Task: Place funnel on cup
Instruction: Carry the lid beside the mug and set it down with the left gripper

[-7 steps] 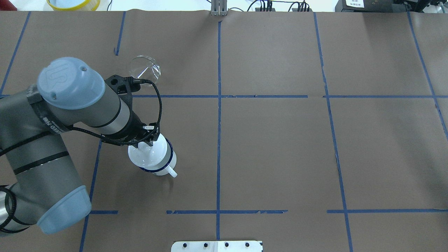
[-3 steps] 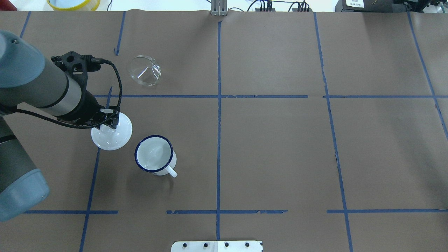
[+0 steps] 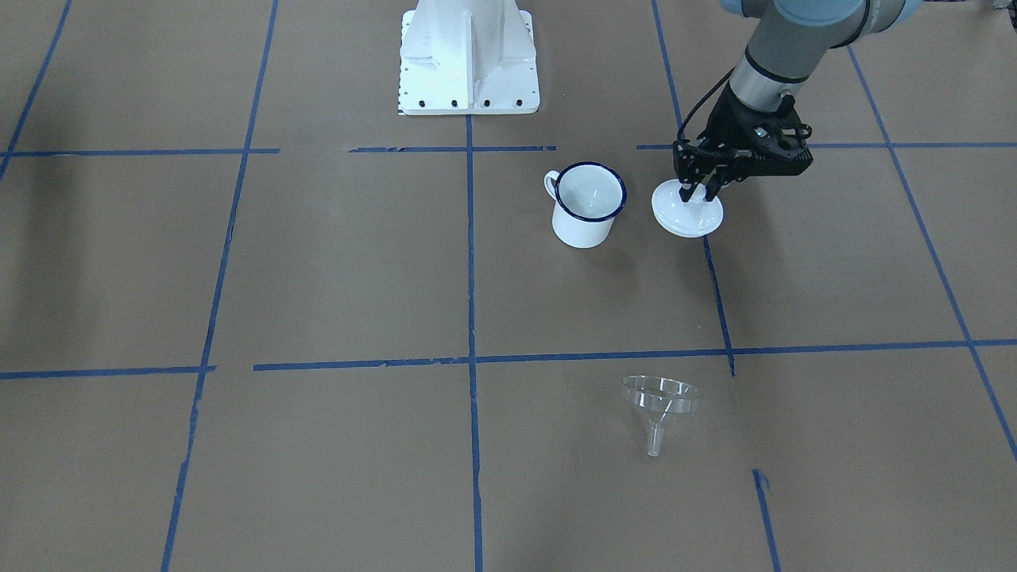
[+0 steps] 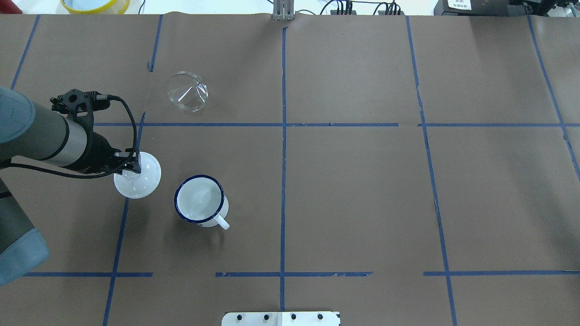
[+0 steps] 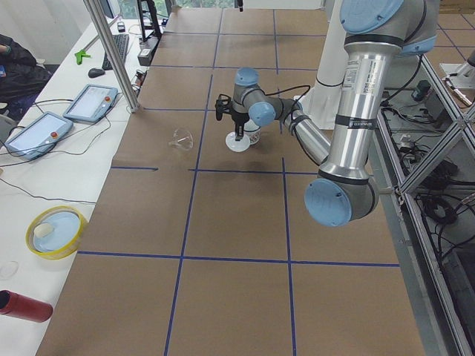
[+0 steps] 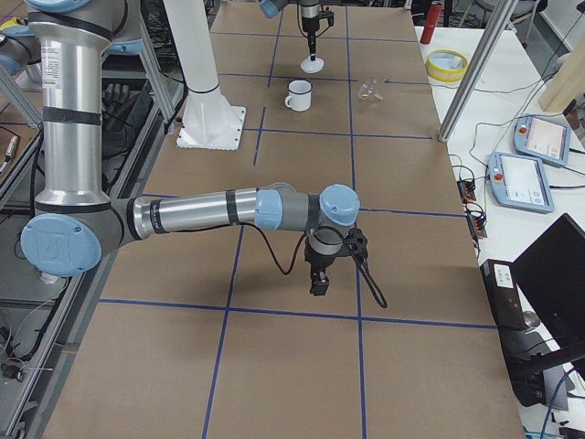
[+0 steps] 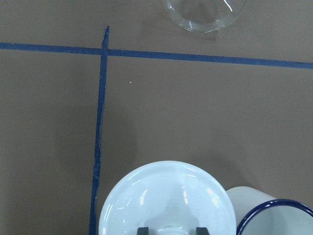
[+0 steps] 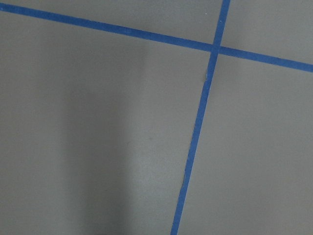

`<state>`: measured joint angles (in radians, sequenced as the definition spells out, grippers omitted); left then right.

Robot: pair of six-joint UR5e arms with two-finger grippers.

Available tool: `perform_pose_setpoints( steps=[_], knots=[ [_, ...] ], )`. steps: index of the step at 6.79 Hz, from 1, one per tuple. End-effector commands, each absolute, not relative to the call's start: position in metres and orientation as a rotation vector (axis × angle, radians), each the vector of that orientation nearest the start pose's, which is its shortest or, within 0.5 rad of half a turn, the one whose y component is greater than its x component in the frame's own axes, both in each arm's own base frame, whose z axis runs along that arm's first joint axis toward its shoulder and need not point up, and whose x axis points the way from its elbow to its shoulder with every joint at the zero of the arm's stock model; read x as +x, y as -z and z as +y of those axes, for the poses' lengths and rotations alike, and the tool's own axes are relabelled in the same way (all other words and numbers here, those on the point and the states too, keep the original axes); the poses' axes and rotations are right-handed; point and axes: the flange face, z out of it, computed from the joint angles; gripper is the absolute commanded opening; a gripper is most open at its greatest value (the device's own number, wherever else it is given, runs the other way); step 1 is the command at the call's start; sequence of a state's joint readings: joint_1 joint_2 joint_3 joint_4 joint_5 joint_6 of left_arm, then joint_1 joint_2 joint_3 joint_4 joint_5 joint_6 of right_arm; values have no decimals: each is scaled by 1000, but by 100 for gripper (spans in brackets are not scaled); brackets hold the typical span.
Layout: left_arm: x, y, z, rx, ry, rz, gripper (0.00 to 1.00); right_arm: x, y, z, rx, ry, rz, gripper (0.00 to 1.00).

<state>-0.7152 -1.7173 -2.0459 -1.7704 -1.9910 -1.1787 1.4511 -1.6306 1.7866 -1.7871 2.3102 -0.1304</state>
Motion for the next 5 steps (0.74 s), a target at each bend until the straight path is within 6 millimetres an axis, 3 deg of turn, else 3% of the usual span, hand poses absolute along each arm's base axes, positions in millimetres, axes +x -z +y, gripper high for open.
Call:
perform_pose_setpoints(
  steps=[1, 4, 5],
  knots=[
    [348, -382, -417, 68, 139, 853, 0, 11, -605, -462, -53, 216, -741, 100],
    [380, -391, -408, 37, 98, 834, 0, 11, -606, -462, -55, 216, -741, 100],
    [385, -390, -409, 37, 92, 834, 5, 11, -606, -462, -55, 216, -741, 100]
  ],
)
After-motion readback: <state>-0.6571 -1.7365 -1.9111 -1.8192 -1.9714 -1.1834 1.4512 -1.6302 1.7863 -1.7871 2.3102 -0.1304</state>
